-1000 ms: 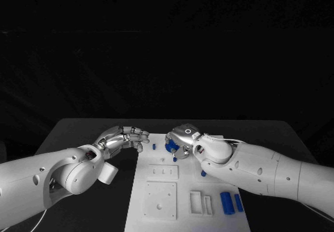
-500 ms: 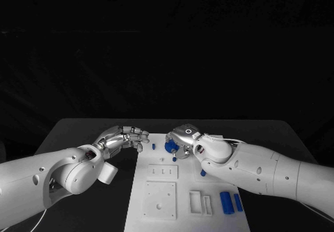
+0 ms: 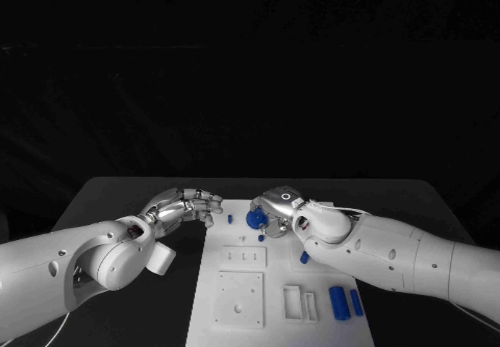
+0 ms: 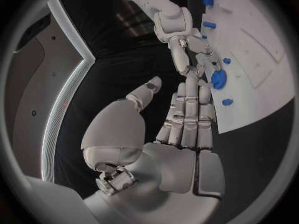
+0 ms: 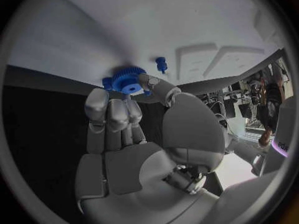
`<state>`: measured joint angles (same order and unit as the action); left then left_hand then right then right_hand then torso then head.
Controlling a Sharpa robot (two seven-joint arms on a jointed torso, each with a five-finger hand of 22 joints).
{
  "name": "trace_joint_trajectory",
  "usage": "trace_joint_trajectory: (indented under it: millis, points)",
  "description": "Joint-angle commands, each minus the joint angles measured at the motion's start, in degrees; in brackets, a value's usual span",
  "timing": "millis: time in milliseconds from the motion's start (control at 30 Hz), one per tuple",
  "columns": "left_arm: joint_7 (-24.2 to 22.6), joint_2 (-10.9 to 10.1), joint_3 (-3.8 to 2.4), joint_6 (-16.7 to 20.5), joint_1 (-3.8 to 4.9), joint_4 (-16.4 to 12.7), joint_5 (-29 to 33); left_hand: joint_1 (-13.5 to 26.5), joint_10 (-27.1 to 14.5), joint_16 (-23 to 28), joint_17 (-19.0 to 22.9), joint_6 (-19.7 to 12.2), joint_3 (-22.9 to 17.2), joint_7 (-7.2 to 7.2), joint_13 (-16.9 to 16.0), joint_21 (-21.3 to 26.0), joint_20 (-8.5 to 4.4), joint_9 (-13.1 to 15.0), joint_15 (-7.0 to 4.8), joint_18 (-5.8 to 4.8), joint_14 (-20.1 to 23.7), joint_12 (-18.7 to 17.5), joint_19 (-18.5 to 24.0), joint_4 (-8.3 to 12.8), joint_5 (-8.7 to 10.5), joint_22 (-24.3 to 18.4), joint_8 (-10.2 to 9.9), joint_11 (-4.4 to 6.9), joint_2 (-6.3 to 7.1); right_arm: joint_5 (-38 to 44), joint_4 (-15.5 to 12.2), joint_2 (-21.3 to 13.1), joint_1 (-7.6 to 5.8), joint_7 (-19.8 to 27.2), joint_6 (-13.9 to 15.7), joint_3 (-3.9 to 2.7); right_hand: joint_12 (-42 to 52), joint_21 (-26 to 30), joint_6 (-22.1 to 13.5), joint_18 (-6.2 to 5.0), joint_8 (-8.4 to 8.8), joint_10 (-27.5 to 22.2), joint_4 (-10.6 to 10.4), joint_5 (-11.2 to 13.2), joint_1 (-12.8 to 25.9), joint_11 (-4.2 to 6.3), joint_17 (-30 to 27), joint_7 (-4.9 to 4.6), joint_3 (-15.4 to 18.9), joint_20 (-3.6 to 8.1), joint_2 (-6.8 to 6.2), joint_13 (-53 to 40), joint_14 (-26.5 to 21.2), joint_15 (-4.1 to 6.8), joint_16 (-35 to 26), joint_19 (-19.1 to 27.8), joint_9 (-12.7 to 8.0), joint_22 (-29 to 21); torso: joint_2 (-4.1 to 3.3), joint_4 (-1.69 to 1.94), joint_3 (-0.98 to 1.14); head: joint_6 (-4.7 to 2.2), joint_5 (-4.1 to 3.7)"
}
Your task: Assemble the parts on the task board
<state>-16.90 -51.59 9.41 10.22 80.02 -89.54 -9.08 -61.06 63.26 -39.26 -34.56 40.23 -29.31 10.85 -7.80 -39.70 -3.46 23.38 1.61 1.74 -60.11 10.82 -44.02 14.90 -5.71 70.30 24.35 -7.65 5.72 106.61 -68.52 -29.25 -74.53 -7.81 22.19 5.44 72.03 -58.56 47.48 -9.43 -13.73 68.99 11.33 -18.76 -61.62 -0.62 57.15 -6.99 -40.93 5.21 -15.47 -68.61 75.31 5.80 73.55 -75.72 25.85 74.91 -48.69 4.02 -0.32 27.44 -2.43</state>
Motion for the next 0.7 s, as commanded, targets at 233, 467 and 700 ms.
trace_joint_trajectory:
  millis: [233, 467, 700]
  points:
    - [-0.5, 0.1, -0.02, -0.6, 0.05, -0.1, -0.1, -0.3, -0.4, -0.1, 0.1, -0.2, -0.1, 0.88, 0.1, -0.2, -0.44, 0.1, 0.14, 1.18, 0.5, -0.2, 0.1, 0.2, 0.04, -0.1, -0.3, 0.0, 0.04, -3.2, 0.2, -0.4, 0.04, 0.9, -3.5, 0.01, -0.1, 0.1, 0.5, -5.57, -0.69, -0.3, -0.2, -4.6, -0.2, -0.02, 0.2, -0.05, -0.7, 0.51, 0.62, -0.1, 0.0, -0.17, -0.3, 0.1, 0.3, 0.6, 0.0, -0.07, 0.0, 0.12, 0.02]
    - [-0.5, 0.0, -0.01, -0.7, 0.05, 0.0, -0.1, -0.3, -0.4, -0.1, 0.1, -0.3, -0.1, 0.89, 0.1, -0.2, -0.44, 0.1, 0.14, 1.18, 0.5, -0.2, 0.1, 0.2, 0.04, -0.1, -0.3, 0.0, 0.04, -3.8, 0.3, -1.1, 0.04, 0.9, -3.5, 0.0, 0.1, -0.2, 0.7, -5.57, -1.01, -0.3, 1.2, -14.3, 0.7, 0.35, 0.5, 0.29, -8.9, 0.1, 6.51, -0.3, -0.2, 0.15, -0.3, 0.5, 0.2, 1.0, 0.0, 0.02, -0.02, 0.21, -0.04]
    - [-0.5, -0.1, -0.01, -0.7, 0.04, 0.0, -0.1, -0.3, -0.4, -0.1, 0.1, -0.3, -0.1, 0.9, 0.1, -0.2, -0.44, 0.1, 0.15, 1.18, 0.5, -0.2, 0.2, 0.2, 0.04, -0.1, -0.3, -0.01, 0.03, -4.1, -0.3, -1.6, 0.04, 1.1, -3.3, -0.01, 0.3, -0.5, 0.9, -5.57, -1.3, -0.1, 2.5, -15.2, 2.8, 0.25, 0.6, 0.17, -11.1, 0.18, 7.29, -0.5, 0.0, 0.09, -0.3, 0.2, 0.1, 1.0, 0.02, -0.08, 0.02, 0.26, 0.16]
